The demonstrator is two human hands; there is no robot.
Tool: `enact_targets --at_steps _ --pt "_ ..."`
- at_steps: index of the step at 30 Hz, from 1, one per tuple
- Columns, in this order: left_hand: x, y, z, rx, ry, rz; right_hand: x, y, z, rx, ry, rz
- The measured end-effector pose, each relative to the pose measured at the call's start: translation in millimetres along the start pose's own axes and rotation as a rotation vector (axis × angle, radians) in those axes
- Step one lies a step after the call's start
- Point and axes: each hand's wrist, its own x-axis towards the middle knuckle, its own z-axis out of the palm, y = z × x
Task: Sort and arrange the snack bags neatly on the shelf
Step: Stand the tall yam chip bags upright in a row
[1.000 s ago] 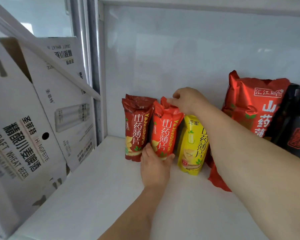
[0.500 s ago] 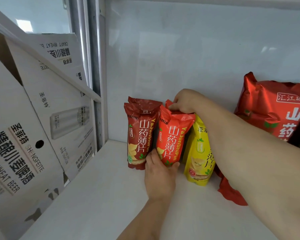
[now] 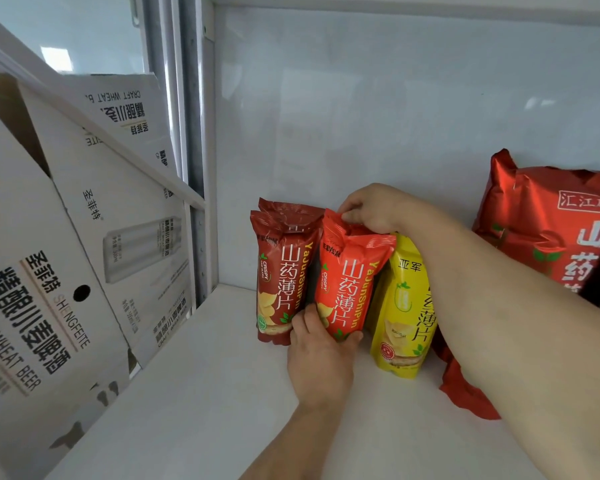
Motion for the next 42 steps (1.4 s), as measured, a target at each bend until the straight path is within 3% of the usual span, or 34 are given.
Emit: enact_targets --at_steps 6,12,25,29,33,37,42 --pt "-1 1 0 0.002 0.027 0.0 -19 -8 -9 -0.051 0.036 0.037" --pt "-1 2 -4 0.015 -0.009 -0.017 -37 -11 -14 -0.092 -0.178 0.072" --pt "-1 0 -23 -0.023 -0.029 -0.044 -31 -4 -11 0.112 -0.247 0.049" --pt "5 6 -44 -0.121 0.136 -0.055 -31 -13 -17 0.13 -0.211 0.023" --pt "23 -7 -56 -0.087 0.382 0.044 -20 -27 -19 0.119 -0.082 -0.017" --pt "41 -23 -56 0.005 0.257 -0.007 0 -50 -12 0.029 0.014 -0.094" --pt "50 -40 -52 0.028 0.079 -0.072 24 -66 2 -0.111 -0.035 -0.088"
